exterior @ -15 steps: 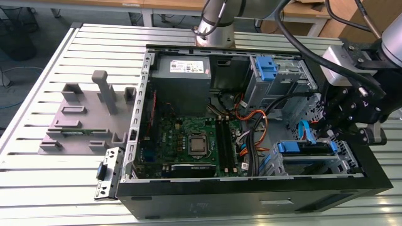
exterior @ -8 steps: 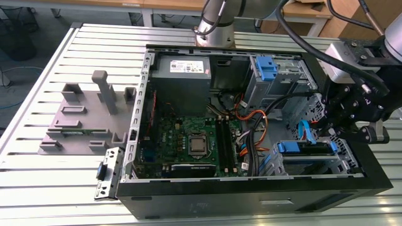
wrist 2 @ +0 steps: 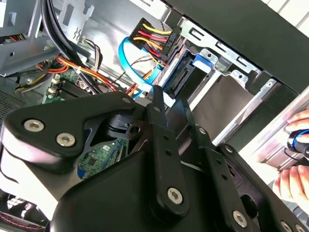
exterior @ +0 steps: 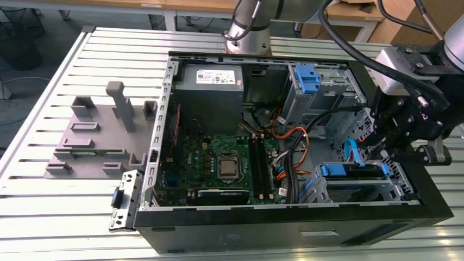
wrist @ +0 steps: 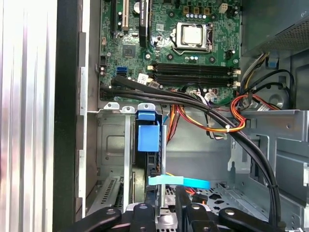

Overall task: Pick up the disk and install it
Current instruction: 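Insert the second disk wire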

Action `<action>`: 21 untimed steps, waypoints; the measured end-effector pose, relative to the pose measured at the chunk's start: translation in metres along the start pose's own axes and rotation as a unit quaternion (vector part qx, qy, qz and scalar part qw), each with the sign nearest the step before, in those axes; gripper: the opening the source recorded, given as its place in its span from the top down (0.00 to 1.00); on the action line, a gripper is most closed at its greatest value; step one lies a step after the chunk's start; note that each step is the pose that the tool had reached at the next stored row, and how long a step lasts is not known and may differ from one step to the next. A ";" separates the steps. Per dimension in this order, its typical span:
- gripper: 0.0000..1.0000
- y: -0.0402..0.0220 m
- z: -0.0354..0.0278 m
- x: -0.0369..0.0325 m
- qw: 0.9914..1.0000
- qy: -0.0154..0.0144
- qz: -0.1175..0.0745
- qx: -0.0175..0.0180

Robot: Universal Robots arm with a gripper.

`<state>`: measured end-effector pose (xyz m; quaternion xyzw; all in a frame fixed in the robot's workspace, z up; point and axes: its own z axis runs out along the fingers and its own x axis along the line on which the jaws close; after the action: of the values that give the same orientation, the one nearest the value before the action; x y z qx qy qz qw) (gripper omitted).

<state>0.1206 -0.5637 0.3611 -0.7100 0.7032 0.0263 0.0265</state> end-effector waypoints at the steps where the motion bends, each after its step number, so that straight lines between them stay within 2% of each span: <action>1: 0.69 0.0000 0.0002 -0.0015 1.000 0.000 0.000 0.000; 6: 0.69 -0.0032 0.0016 -0.0100 1.000 0.000 0.000 0.000; 11: 0.69 -0.0173 0.0030 -0.0103 1.000 0.000 0.000 0.000; 16: 0.69 -0.0261 0.0064 -0.0105 1.000 0.000 0.000 0.000; 21: 0.69 -0.0300 0.0083 -0.0127 1.000 0.000 0.000 0.000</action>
<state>0.1505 -0.5502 0.3537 -0.7100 0.7032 0.0264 0.0266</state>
